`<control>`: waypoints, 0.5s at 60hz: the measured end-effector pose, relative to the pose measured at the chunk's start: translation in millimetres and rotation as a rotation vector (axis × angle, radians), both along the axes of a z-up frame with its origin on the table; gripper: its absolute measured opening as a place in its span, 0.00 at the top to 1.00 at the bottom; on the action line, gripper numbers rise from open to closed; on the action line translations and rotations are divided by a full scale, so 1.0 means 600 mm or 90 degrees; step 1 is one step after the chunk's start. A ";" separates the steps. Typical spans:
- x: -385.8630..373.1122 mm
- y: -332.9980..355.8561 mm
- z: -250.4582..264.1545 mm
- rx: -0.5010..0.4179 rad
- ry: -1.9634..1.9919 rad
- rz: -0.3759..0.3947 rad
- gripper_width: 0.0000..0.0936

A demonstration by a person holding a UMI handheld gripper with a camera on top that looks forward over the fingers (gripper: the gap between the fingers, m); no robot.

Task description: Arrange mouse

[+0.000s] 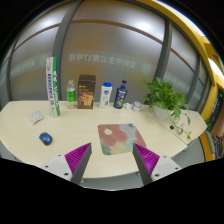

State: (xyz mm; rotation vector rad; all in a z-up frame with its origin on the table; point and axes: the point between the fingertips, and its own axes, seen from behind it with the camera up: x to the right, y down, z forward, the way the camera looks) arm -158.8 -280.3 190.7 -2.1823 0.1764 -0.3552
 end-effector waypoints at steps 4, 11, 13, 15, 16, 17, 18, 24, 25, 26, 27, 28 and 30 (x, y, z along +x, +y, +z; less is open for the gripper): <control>-0.005 -0.012 -0.012 -0.012 -0.001 0.000 0.09; -0.022 -0.037 -0.044 -0.033 -0.008 -0.009 0.09; -0.033 -0.045 -0.059 -0.039 -0.004 -0.010 0.09; -0.048 -0.052 -0.073 -0.045 0.002 -0.009 0.09; -0.057 -0.055 -0.080 -0.048 0.006 -0.007 0.09; -0.068 -0.057 -0.087 -0.050 0.010 -0.003 0.09; -0.079 -0.059 -0.094 -0.053 0.014 0.002 0.09; -0.157 -0.060 -0.145 -0.069 0.029 0.041 0.09; -0.173 -0.057 -0.154 -0.073 0.033 0.050 0.09; -0.189 -0.054 -0.162 -0.074 0.038 0.059 0.09; -0.205 -0.050 -0.169 -0.075 0.043 0.067 0.09; -0.221 -0.044 -0.177 -0.075 0.048 0.075 0.08; -0.253 -0.033 -0.193 -0.080 0.059 0.090 0.09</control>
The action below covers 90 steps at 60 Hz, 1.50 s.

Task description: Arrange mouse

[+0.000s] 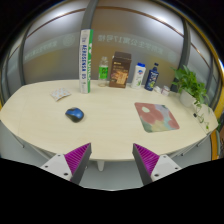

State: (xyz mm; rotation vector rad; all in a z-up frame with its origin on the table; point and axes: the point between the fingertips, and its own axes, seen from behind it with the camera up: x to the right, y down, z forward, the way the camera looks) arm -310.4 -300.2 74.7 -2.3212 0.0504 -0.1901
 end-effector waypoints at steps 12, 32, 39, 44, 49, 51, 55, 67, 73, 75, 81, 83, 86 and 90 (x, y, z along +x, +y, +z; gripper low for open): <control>-0.142 0.119 -0.071 -0.002 0.037 0.071 0.09; -0.211 0.310 -0.144 -0.004 0.026 0.147 0.10; -0.203 0.360 -0.141 0.007 0.012 0.155 0.11; -0.202 0.388 -0.146 0.007 0.023 0.155 0.20; -0.212 0.399 -0.153 -0.002 0.060 0.155 0.36; -0.218 0.400 -0.153 -0.002 0.075 0.155 0.46; -0.216 0.399 -0.151 0.005 0.061 0.154 0.51; -0.220 0.401 -0.130 0.002 0.076 0.133 0.60; -0.225 0.405 -0.053 0.046 0.080 0.141 0.61; -0.223 0.406 -0.018 0.064 0.088 0.137 0.61; -0.195 0.415 0.101 0.128 0.117 0.120 0.61; -0.175 0.417 0.143 0.152 0.121 0.115 0.61; -0.138 0.420 0.203 0.189 0.124 0.108 0.61; -0.068 0.424 0.265 0.228 0.110 0.094 0.61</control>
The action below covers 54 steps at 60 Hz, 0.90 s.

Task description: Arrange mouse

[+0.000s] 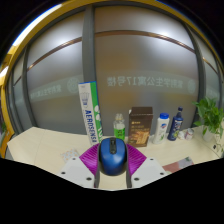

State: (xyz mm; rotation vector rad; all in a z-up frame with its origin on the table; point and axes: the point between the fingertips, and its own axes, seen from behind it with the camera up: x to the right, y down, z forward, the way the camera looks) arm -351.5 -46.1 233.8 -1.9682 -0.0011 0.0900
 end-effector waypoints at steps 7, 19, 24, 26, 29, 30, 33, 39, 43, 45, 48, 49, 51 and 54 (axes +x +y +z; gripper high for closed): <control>0.166 -0.002 0.028 0.026 -0.024 -0.039 0.62; 0.450 -0.029 -0.179 -0.114 -0.079 -0.094 0.62; 0.507 -0.045 -0.279 -0.170 -0.074 -0.094 0.62; 0.522 -0.050 -0.310 -0.187 -0.076 -0.089 0.62; 0.536 -0.051 -0.344 -0.200 -0.075 -0.080 0.61; 0.539 -0.053 -0.355 -0.207 -0.075 -0.075 0.61; 0.548 -0.056 -0.383 -0.226 -0.072 -0.070 0.58; 0.552 -0.059 -0.406 -0.233 -0.048 -0.056 0.50; 0.560 -0.067 -0.406 -0.245 -0.052 -0.057 0.38; 0.563 -0.073 -0.401 -0.249 -0.058 -0.059 0.23; 0.561 -0.084 -0.389 -0.251 -0.059 -0.058 0.09; 0.561 -0.088 -0.384 -0.251 -0.059 -0.059 0.11; 0.561 -0.095 -0.372 -0.249 -0.062 -0.063 0.11; 0.561 -0.108 -0.348 -0.242 -0.070 -0.068 0.08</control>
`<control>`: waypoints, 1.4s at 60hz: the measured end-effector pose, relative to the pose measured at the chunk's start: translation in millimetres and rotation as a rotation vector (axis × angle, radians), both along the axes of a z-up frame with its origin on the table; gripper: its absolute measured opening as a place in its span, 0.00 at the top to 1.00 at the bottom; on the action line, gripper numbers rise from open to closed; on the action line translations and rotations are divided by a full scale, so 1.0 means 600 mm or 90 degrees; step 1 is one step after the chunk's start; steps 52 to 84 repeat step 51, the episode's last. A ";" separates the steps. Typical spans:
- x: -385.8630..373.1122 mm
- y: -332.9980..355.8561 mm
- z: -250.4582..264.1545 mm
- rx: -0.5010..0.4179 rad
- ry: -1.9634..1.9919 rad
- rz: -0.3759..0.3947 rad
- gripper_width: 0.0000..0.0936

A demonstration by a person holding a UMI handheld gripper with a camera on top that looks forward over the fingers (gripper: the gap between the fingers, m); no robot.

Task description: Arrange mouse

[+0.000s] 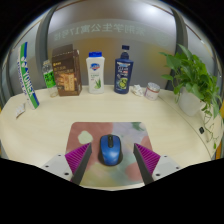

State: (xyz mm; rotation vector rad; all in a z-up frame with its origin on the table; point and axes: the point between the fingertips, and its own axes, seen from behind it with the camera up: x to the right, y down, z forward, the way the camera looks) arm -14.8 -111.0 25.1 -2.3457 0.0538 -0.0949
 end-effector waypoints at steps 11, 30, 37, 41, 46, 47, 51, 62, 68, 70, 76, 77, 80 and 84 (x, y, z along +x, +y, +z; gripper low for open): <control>-0.018 -0.072 0.111 0.035 -0.034 -0.012 0.09; -0.073 -0.255 0.263 0.094 -0.072 -0.020 0.09; -0.099 -0.307 0.284 0.098 -0.073 -0.018 0.09; -0.111 -0.327 0.291 0.102 -0.075 -0.016 0.09; -0.118 -0.346 0.297 0.100 -0.080 -0.015 0.09; -0.119 -0.349 0.298 0.100 -0.080 -0.015 0.09; -0.123 -0.356 0.299 0.097 -0.081 -0.015 0.09; -0.123 -0.356 0.299 0.097 -0.081 -0.015 0.09; -0.123 -0.356 0.299 0.097 -0.081 -0.015 0.09; -0.123 -0.356 0.299 0.097 -0.081 -0.015 0.09; -0.123 -0.356 0.299 0.097 -0.081 -0.015 0.09; -0.123 -0.356 0.299 0.097 -0.081 -0.015 0.09; -0.123 -0.356 0.299 0.097 -0.081 -0.015 0.09; -0.123 -0.356 0.299 0.097 -0.081 -0.015 0.09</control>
